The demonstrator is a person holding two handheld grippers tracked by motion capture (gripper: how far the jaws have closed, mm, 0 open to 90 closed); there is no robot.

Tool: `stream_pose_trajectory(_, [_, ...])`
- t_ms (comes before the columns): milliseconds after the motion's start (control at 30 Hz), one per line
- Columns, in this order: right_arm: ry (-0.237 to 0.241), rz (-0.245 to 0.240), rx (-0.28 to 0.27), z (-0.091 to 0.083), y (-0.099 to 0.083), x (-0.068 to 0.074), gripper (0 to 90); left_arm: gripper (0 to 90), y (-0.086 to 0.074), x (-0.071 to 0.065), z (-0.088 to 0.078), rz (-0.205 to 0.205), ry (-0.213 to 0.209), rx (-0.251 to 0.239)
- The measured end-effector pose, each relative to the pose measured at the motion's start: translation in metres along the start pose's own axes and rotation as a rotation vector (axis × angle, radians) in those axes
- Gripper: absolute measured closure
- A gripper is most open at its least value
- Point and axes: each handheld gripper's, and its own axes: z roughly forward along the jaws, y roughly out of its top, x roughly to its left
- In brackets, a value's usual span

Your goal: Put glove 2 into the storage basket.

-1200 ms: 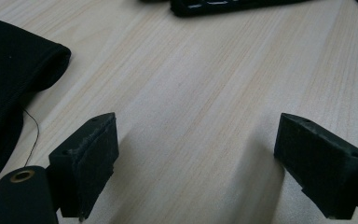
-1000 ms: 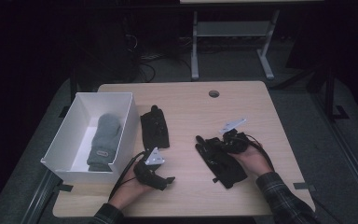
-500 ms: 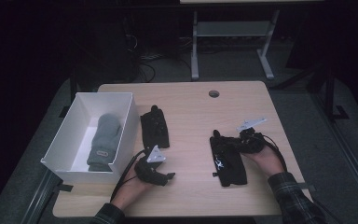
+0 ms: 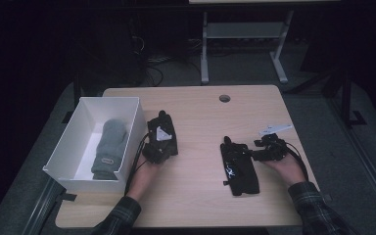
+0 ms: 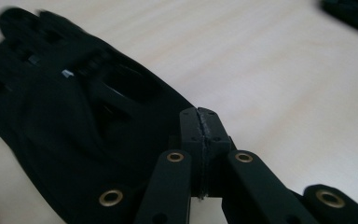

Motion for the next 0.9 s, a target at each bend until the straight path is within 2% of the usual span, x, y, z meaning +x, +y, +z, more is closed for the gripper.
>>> stream_pose_trajectory(67, [0.002,0.000,0.005,0.001,0.000,0.001,35.7,89.3,0.007,0.007,0.010,-0.031,0.026,-0.003])
stream_pose_trajectory(133, [0.004,-0.004,0.011,0.002,0.000,0.003,34.6,89.3,0.012,0.015,0.020,-0.045,0.051,0.015])
stream_pose_trajectory(200, [0.003,-0.013,0.017,0.004,-0.001,0.004,33.5,89.4,0.012,0.022,0.030,-0.065,0.043,0.040])
stream_pose_trajectory(267, [0.006,-0.016,0.020,0.004,-0.001,0.005,33.0,89.6,0.011,0.025,0.032,-0.080,0.027,0.031])
stream_pose_trajectory(367, [0.013,-0.012,0.016,0.004,-0.002,0.006,32.3,89.6,0.010,0.022,0.029,-0.057,0.015,0.043])
stream_pose_trajectory(467, [0.020,-0.012,0.023,0.004,-0.002,0.006,32.0,89.6,0.007,0.013,0.025,-0.044,-0.024,0.048])
stream_pose_trajectory(600, [0.022,-0.021,0.027,0.004,-0.002,0.009,32.0,89.6,0.002,-0.004,0.019,-0.043,-0.109,0.041])
stream_pose_trajectory(833, [0.035,-0.036,0.034,0.001,-0.006,0.015,32.0,89.6,-0.007,-0.036,0.007,0.017,-0.230,0.055])
stream_pose_trajectory(900, [0.040,-0.036,0.033,-0.002,-0.009,0.016,34.9,89.6,-0.009,-0.044,0.004,0.051,-0.263,0.062])
